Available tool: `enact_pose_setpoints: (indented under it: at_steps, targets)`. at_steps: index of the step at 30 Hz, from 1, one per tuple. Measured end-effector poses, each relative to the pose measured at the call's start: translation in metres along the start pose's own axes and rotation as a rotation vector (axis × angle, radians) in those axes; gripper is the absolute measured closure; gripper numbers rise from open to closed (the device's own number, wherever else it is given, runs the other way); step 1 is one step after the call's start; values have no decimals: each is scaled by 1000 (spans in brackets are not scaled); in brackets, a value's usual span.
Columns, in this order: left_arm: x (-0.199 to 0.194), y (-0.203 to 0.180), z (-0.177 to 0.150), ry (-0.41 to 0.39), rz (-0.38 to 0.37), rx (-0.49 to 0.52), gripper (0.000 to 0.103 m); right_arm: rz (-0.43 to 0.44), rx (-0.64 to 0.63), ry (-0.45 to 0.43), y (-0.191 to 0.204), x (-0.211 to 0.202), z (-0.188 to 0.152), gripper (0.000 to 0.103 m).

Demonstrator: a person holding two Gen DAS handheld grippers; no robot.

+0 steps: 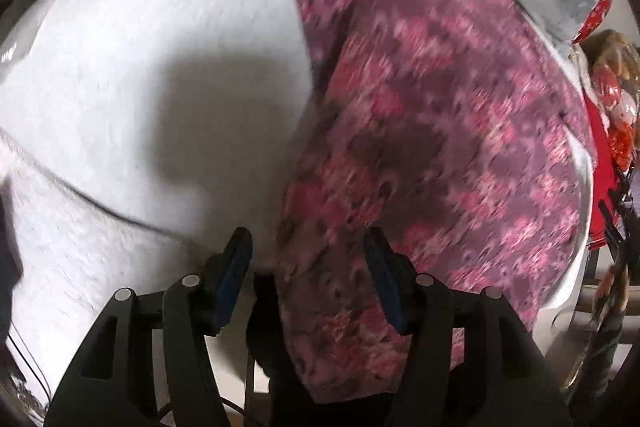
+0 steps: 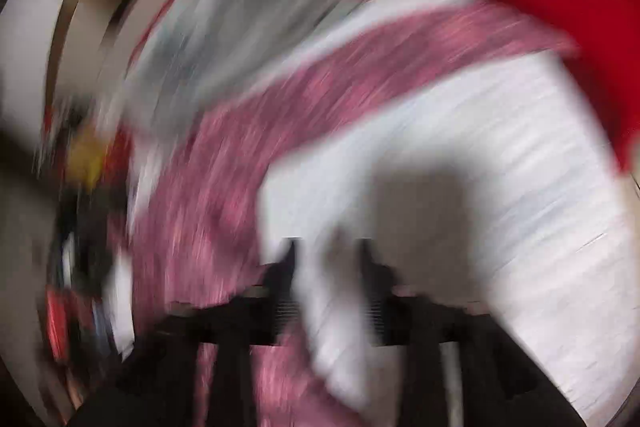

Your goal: Fold small clothes

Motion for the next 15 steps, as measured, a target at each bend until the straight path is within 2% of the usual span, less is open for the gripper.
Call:
enact_pose_setpoints:
  at_steps: [1,3,5,7,9,11,14,15]
  targets:
    - [0,-4,5,-11,-11,5,46,-29,104,-51,-25,-4,20,46]
    - [0,-14,16,-30,-28,19,46,-93,291,-119,-80,-3,55,46]
    - [9,-26,26,-33,-33,33,46,-130,431,-117,-120,11,77,46]
    - [27,-48,37,-15,-49,41,46,-104,548,-104,-141,33,92,45]
    - [39,-65,49,7,-76,45,46,-59,605,-118,-147,55,107,42]
    - [50,-81,65,15,-91,58,46,-62,625,-128,-145,76,119,36]
    - [64,-109,92,10,-91,92,46,-83,629,-177,-144,92,141,37]
    - [66,-116,103,2,-89,103,46,-84,626,-187,-149,92,148,41]
Point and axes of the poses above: each gripper's, at about its wrist camera, not at the fingertips, and x roughly the way its jaws point, y to its left, z to its top, the point moved 5 cm from there along x, roughly the way its jaws point, and after that the axes turned 11 degrees about -z, right-handed, at the moved point
